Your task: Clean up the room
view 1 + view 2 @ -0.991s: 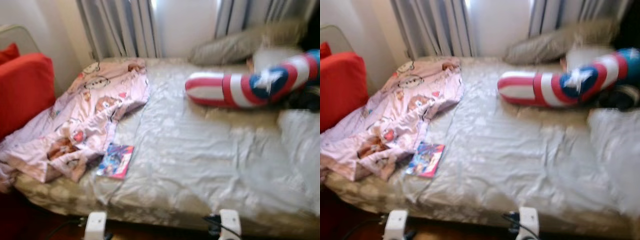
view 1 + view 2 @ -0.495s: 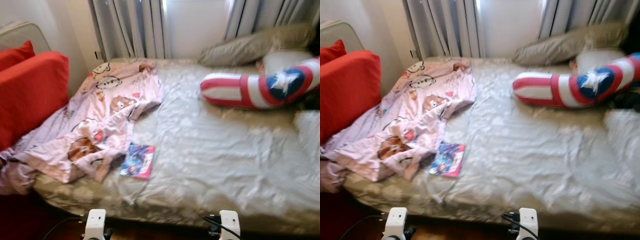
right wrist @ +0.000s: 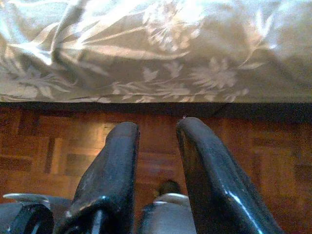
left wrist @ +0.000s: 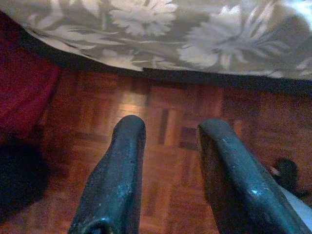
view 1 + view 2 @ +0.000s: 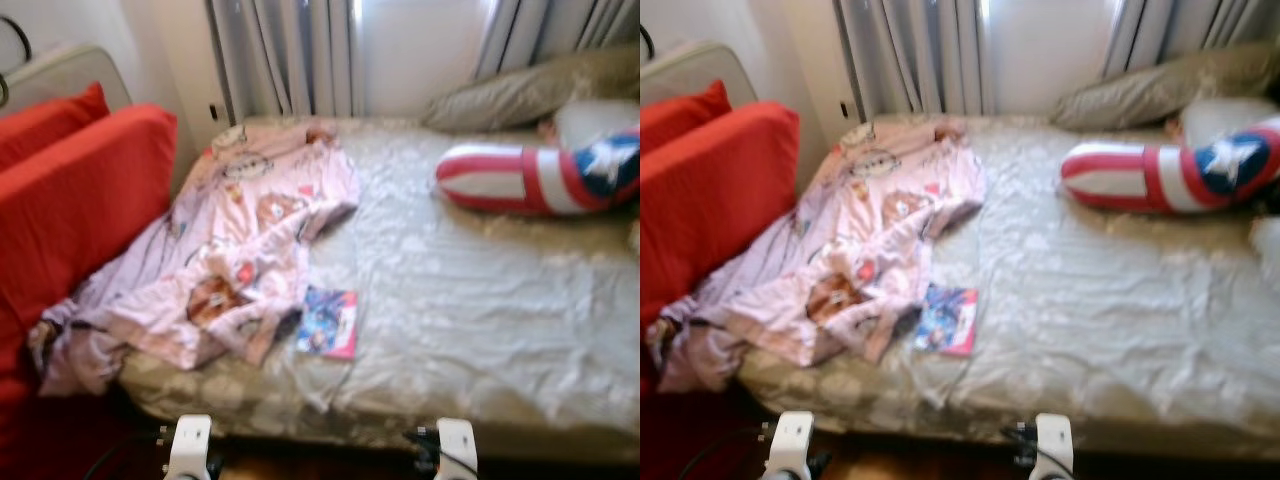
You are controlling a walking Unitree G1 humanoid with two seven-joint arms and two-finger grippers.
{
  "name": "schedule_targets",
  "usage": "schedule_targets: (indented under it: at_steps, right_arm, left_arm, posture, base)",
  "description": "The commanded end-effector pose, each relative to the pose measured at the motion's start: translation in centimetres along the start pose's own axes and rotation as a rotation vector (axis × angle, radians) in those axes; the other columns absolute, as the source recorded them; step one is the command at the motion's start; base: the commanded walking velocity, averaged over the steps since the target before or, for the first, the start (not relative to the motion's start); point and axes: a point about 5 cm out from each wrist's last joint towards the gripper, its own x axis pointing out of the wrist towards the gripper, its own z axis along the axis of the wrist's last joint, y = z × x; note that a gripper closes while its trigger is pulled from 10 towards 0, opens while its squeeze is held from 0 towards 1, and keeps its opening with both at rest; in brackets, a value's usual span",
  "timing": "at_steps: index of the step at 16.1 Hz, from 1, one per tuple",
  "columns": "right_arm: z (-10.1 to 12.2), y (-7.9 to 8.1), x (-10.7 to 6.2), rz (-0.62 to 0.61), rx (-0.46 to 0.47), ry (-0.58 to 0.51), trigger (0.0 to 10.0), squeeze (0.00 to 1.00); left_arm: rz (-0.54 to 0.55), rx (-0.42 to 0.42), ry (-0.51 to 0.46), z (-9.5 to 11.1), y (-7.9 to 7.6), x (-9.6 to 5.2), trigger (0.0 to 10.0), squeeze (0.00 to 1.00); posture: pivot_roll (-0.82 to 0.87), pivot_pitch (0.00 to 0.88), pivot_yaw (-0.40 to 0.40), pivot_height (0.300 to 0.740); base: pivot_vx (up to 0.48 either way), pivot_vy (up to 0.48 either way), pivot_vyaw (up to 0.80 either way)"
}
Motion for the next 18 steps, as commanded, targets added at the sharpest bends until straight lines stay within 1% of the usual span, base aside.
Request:
schedule_targets:
  at_steps: [1,3,8,9,12,14,18]
  right_arm:
    - [-0.6,-0.6,-0.2,-0.016,-0.008,0.025,10.0,0.00]
    - [-0.6,-0.6,-0.2,-0.017,-0.002,0.025,10.0,0.00]
    - [-1.1,-1.3,-0.4,-0.025,0.001,0.038,10.0,0.00]
    - [-1.4,-1.8,-0.6,-0.031,0.001,0.046,10.0,0.00]
    - [-1.8,-2.9,-0.8,-0.049,-0.006,0.061,10.0,0.00]
    - [-1.8,-3.3,-0.9,-0.060,-0.003,0.060,10.0,0.00]
    - [-1.8,-3.4,-1.0,-0.054,-0.004,0.063,10.0,0.00]
  left_arm:
    - [-0.007,0.003,0.006,-0.2,-0.3,0.0,10.0,0.00]
    - [-0.007,0.002,0.004,-0.1,-0.3,0.0,10.0,0.00]
    - [-0.009,0.000,0.001,0.0,-0.4,0.0,10.0,0.00]
    - [-0.008,-0.002,-0.001,0.0,-0.4,0.0,10.0,0.00]
    - [-0.008,-0.001,-0.005,0.0,-0.5,0.0,10.0,0.00]
    - [-0.014,-0.015,-0.013,0.0,-0.5,0.0,10.0,0.00]
    - [-0.014,-0.008,0.000,-0.3,-0.4,0.0,10.0,0.00]
  posture:
    - [0.01,0.000,0.052,0.740]
    - [0.01,0.000,0.051,0.740]
    - [0.01,0.000,0.050,0.740]
    - [0.01,0.000,0.048,0.740]
    - [0.01,0.000,0.045,0.740]
    - [0.01,0.000,0.045,0.740]
    - [0.01,0.000,0.047,0.740]
  base:
    - [0.000,0.435,0.00]
    - [0.000,0.431,0.00]
    - [0.000,0.432,0.00]
    - [0.000,0.311,0.00]
    - [0.000,0.000,0.00]
    - [0.000,0.000,0.00]
    - [0.000,0.000,0.00]
